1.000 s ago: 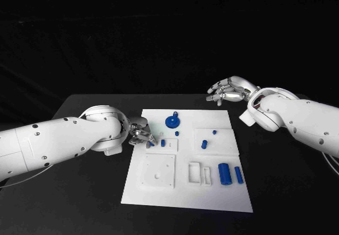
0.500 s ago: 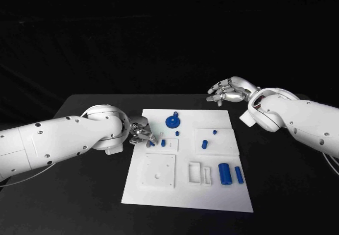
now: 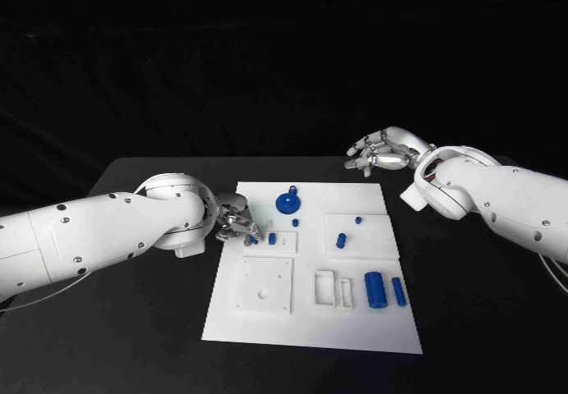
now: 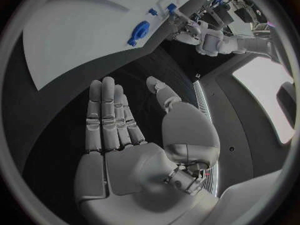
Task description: Assemble the parts on the task board
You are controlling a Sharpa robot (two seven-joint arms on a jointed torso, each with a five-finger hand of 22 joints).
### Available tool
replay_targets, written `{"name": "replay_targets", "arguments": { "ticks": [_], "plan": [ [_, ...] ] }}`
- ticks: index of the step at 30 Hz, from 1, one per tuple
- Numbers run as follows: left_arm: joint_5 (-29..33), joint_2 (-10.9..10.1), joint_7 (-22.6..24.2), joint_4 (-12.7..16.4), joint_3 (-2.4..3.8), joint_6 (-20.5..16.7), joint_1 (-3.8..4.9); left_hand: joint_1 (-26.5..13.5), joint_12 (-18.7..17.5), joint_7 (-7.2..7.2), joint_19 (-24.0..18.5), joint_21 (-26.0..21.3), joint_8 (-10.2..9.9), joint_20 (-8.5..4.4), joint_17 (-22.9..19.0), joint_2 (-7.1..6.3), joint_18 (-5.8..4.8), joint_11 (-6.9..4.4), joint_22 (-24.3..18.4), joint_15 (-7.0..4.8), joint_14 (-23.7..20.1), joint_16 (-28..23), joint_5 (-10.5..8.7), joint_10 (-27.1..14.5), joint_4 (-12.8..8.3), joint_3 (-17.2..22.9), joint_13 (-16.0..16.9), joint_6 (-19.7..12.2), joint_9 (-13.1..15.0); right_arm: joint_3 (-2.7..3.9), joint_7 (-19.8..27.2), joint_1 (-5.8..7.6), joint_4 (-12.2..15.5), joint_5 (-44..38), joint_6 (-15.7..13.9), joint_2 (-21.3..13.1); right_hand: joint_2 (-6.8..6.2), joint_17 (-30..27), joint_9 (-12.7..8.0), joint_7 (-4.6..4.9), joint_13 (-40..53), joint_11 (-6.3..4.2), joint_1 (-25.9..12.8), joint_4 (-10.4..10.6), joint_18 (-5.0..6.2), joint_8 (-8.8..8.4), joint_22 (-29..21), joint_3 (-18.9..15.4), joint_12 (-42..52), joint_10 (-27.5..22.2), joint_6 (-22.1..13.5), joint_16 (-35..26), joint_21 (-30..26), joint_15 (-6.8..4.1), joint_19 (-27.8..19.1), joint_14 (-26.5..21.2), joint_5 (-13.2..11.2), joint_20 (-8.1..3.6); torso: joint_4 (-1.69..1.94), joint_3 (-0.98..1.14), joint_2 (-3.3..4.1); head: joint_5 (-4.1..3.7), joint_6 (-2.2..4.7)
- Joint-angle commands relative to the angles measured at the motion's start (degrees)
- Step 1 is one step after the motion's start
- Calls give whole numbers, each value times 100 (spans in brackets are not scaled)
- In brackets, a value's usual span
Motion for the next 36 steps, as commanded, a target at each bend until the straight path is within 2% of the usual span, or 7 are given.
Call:
{"name": "replay_targets", "arguments": {
  "ticks": [1, 11, 12, 13, 16, 25, 36],
  "plan": [
    [-28, 29, -90, 40, -44, 176, -54, 100, 14, -309, -21, 16, -18, -497, -7, 93, 87, -187, 20, -185, -13, -13, 46, -207, -125, 149, -9, 364, 10, 2, 58, -2, 4, 5, 67, -1, 3, 7, -9, 77, -5, 12, -43, -8, 84, 29, 7, 12, 19, -46, -41, -28, -34, 15, 43, 23, 34, 10, 9, -1, -1, -6, -3],
    [-9, 30, -83, 91, -50, 73, -55, 76, 6, -300, -25, 17, -56, -494, -14, 53, 83, -178, 17, -178, -18, -19, -1, -206, -115, 124, -17, 367, 19, 2, 59, -3, 8, 6, 66, 1, 4, 9, -10, 77, -8, 12, -44, -7, 84, 30, 9, 13, 21, -47, -41, -30, -36, 15, 44, 24, 34, 10, 9, -3, -5, -5, -3],
    [-7, 30, -84, 92, -50, 58, -55, 66, 5, -298, -26, 16, -71, -494, -16, 32, 83, -173, 14, -176, -18, -21, -43, -204, -105, 112, -21, 374, 20, 2, 59, -3, 8, 6, 67, 1, 4, 9, -10, 77, -8, 12, -44, -7, 84, 30, 9, 13, 21, -47, -41, -30, -36, 15, 44, 24, 35, 10, 9, -1, -6, -3, -3],
    [-7, 29, -87, 93, -51, 50, -55, 56, 2, -297, -27, 15, -103, -498, -21, 0, 87, -166, 10, -172, -19, -23, -244, -198, -85, 91, -27, 386, 22, 2, 59, -3, 8, 6, 67, 1, 4, 9, -10, 77, -8, 12, -44, -7, 84, 31, 9, 13, 21, -47, -41, -30, -36, 15, 44, 24, 35, 10, 9, -2, -6, -3, -3],
    [-7, 24, -99, 92, -52, 39, -55, 33, -4, -291, -30, 13, -159, -500, -28, -103, 89, -163, 1, -169, -18, -25, -455, -194, -22, 59, -39, 413, 27, 2, 59, -3, 9, 7, 67, -1, 4, 10, -10, 77, -9, 12, -44, -7, 84, 31, 9, 13, 22, -47, -41, -30, -37, 15, 44, 24, 35, 10, 8, -2, -3, -9, -3],
    [-14, 29, -119, 59, -55, 21, -55, -68, -17, -287, -39, 2, -274, -509, -45, -423, 101, -161, -19, -170, -21, -35, -709, -194, 232, -17, -62, 454, 42, 2, 58, -3, 9, 8, 67, -1, 3, 11, -11, 77, -10, 12, -46, -7, 84, 31, 11, 12, 23, -48, -42, -32, -38, 15, 44, 24, 35, 10, 5, 1, -3, -6, 2],
    [-43, 35, -147, 37, -63, 56, -56, -112, -19, -286, -41, 2, -292, -508, -47, -510, 101, -159, -22, -169, -22, -36, -731, -194, 283, -58, -65, 461, 47, 2, 60, -5, 3, 10, 69, 6, 2, 12, -11, 77, -11, 12, -46, -7, 84, 32, 11, 12, 23, -48, -42, -32, -39, 15, 44, 24, 35, 10, 9, 0, -2, -10, -5]
  ]
}}
